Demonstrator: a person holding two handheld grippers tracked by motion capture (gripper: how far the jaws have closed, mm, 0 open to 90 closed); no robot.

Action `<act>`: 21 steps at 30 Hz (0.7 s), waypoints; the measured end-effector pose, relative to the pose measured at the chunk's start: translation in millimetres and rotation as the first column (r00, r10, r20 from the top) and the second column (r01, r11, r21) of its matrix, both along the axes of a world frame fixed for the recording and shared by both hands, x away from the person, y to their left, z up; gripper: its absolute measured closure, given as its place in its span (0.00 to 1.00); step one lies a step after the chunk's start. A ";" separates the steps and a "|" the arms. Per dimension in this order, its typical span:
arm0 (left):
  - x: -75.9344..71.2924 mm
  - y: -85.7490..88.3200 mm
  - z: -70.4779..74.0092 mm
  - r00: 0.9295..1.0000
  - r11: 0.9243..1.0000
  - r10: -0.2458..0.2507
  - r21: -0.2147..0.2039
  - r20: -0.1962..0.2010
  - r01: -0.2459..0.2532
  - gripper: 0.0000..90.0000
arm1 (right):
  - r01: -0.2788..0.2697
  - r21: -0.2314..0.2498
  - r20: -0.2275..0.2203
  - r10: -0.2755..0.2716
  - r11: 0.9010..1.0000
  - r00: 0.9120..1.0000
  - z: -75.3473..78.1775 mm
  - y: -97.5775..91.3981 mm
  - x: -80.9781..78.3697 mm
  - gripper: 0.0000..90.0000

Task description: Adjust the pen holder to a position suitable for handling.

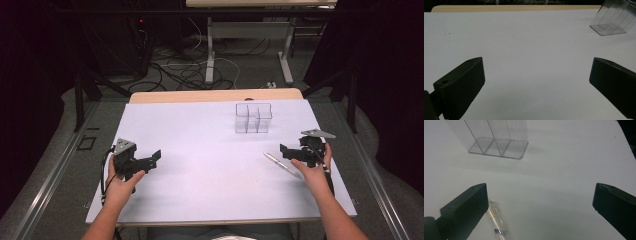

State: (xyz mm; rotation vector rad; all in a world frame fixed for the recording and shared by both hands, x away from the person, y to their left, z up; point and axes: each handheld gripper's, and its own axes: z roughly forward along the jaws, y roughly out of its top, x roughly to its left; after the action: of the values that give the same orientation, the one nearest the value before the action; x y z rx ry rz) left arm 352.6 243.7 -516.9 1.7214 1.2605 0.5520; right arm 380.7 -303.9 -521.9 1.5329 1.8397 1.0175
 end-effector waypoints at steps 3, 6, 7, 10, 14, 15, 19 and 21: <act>0.0 0.4 0.5 1.000 1.000 0.005 -0.003 -0.001 -0.005 0.00 | -0.008 -0.010 0.014 0.008 1.000 1.000 1.3 1.2 -0.1 0.03; 0.1 0.6 -0.2 1.000 1.000 0.002 -0.001 0.000 -0.002 0.00 | -0.007 -0.023 0.021 0.008 1.000 1.000 3.7 3.6 -0.5 0.03; 0.1 0.5 0.0 1.000 1.000 0.004 -0.004 -0.003 -0.004 0.00 | -0.007 -0.023 0.021 0.008 1.000 1.000 3.7 3.6 -0.5 0.03; 2.4 -0.4 0.5 1.000 1.000 0.011 -0.013 0.005 -0.011 0.00 | -0.009 -0.016 0.014 0.010 1.000 1.000 4.3 5.2 -1.7 0.06; 6.2 -1.6 -0.7 1.000 1.000 0.006 -0.004 -0.001 -0.006 0.00 | 0.001 -0.014 0.008 -0.001 1.000 1.000 5.6 6.3 -4.1 0.12; 6.8 -1.9 -1.5 1.000 1.000 0.008 -0.007 0.000 -0.008 0.00 | 0.007 -0.005 0.003 -0.007 1.000 1.000 5.9 6.3 -4.3 0.13; 6.5 -2.6 -1.8 1.000 1.000 0.008 -0.009 -0.006 -0.008 0.00 | 0.019 0.007 -0.019 -0.019 1.000 1.000 4.6 6.0 -3.4 0.16; 6.1 -2.8 -1.9 1.000 1.000 0.008 -0.007 -0.004 -0.008 0.00 | 0.012 0.016 -0.030 -0.012 1.000 0.999 5.2 5.7 -1.2 0.18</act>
State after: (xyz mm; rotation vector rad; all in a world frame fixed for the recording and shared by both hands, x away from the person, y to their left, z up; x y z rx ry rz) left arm 358.7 240.8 -518.8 1.7136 1.2711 0.5481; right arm 379.5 -298.2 -516.7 1.5750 1.8446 1.0113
